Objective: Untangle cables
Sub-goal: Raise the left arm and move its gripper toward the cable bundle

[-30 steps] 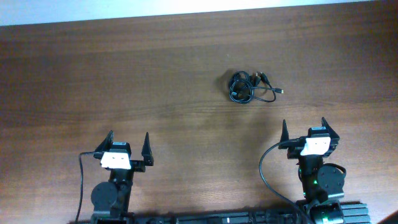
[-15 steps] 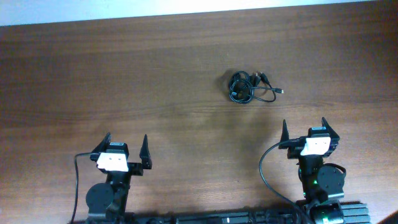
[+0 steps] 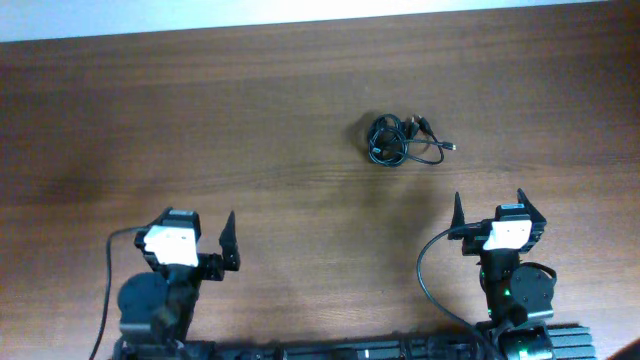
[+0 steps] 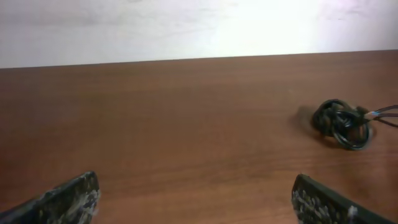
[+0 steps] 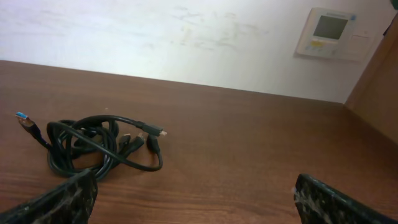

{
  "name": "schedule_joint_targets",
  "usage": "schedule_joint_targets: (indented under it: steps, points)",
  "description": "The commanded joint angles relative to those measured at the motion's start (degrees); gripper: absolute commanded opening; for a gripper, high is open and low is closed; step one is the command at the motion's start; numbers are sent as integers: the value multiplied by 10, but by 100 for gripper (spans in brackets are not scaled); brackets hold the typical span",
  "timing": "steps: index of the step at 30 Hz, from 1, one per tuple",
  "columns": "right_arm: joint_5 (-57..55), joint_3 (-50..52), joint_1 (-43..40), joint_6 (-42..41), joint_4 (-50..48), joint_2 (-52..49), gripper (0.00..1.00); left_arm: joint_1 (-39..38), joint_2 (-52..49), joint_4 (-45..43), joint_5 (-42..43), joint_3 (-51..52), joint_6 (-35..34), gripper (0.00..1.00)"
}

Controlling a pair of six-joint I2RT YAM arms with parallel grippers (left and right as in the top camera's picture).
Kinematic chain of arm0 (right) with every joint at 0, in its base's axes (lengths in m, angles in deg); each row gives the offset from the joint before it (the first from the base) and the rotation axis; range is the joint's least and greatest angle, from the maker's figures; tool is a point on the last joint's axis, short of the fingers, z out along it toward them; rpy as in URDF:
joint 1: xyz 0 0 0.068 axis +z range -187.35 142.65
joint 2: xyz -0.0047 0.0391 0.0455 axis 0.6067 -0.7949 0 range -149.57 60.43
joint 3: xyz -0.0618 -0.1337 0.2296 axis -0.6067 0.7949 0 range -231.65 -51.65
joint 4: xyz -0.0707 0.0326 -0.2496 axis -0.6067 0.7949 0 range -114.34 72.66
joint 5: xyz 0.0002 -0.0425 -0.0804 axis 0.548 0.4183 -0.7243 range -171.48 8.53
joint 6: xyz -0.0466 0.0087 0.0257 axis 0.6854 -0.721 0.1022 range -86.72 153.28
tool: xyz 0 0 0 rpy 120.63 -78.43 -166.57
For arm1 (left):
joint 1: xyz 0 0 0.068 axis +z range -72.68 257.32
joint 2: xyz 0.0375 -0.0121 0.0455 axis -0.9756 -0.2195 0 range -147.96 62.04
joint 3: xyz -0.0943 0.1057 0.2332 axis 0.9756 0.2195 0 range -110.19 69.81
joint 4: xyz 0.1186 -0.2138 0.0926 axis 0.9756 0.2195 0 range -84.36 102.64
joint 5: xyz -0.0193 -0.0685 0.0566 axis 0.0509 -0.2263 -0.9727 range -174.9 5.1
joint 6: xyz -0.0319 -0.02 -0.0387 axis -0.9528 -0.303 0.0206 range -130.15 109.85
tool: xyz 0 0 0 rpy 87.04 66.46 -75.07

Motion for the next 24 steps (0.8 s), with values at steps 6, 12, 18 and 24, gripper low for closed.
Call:
schedule_joint_targets:
  steps: [6, 12, 18, 24]
  points:
    - [-20, -3, -4, 0, 11, 4, 100, 3, -179, 73, 35, -130, 0, 99]
    - [-20, -3, -4, 0, 11, 4, 100, -7, -269, 120, 44, -211, 0, 99]
    - [-20, -3, -4, 0, 11, 4, 100, -64, -333, 122, 43, -259, 18, 99]
    - [-20, -3, -4, 0, 11, 4, 100, -117, -369, 75, 43, -275, 20, 99]
